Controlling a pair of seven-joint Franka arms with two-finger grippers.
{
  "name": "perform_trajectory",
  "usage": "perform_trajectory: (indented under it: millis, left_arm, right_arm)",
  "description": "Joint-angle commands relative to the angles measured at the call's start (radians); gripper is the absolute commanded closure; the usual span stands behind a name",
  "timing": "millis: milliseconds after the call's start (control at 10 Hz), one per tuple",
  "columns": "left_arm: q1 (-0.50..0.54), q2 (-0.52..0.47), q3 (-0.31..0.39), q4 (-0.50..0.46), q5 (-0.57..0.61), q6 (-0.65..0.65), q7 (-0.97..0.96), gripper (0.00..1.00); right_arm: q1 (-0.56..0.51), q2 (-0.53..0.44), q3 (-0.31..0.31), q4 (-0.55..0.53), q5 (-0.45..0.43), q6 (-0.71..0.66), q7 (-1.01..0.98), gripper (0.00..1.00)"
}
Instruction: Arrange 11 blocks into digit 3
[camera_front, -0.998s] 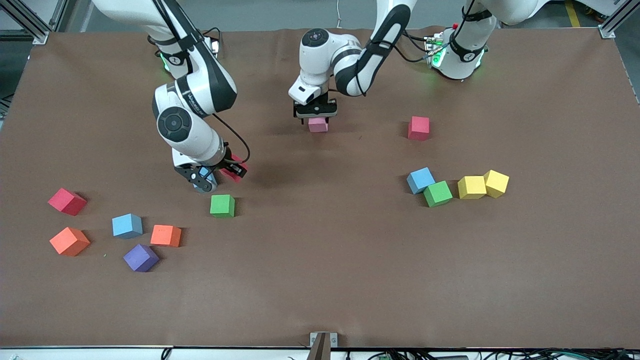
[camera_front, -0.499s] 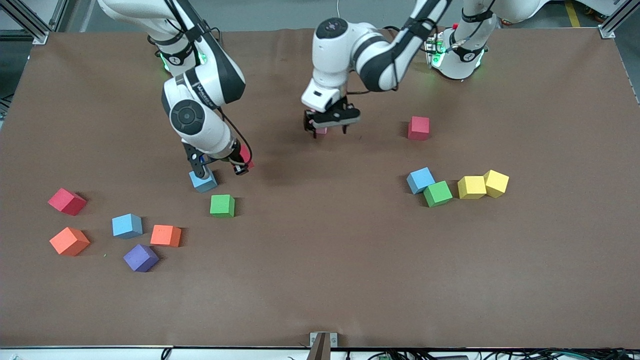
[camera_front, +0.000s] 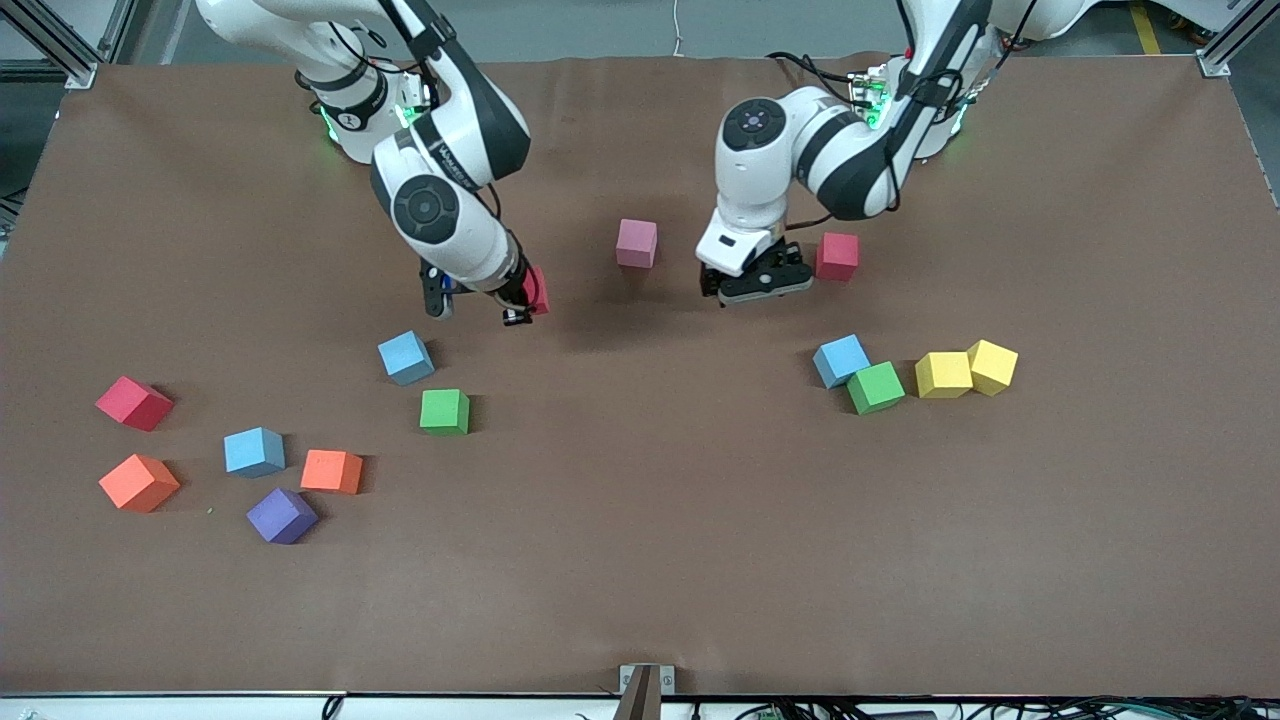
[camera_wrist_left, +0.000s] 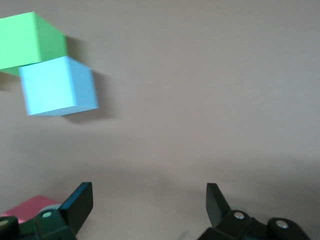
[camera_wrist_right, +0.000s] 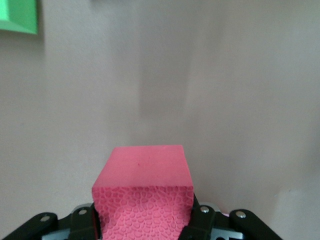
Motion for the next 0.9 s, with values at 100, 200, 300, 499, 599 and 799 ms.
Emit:
perform_trajectory:
  millis: [100,200,300,499,599,799]
  left_arm:
    - [0.060,-0.134,-0.009,-0.201,-0.001,0.030,0.133,0.00]
    - [0.083,-0.156,-0.009,-0.256,-0.001,0.069,0.156,0.00]
    - [0.091,-0.188,-0.007,-0.325,-0.001,0.134,0.176,0.00]
    - [0.126,-0.213,-0.007,-0.377,0.001,0.157,0.196,0.00]
    - [0.139,-0.213,-0.006,-0.388,0.001,0.168,0.201,0.00]
    - [0.191,-0.210,-0.007,-0.413,0.001,0.188,0.245,0.00]
  right_arm:
    - [0.084,-0.071,-0.002,-0.138,0.022,0.178,0.117,1.00]
    - [0.118,-0.084,-0.002,-0.176,0.030,0.248,0.181,1.00]
    - [0.161,-0.095,-0.004,-0.219,0.030,0.314,0.267,1.00]
    - [0.218,-0.087,-0.004,-0.250,0.030,0.324,0.324,1.00]
    - [0.227,-0.087,-0.004,-0.264,0.030,0.325,0.356,1.00]
    - [0.242,-0.087,-0.004,-0.273,0.030,0.328,0.373,1.00]
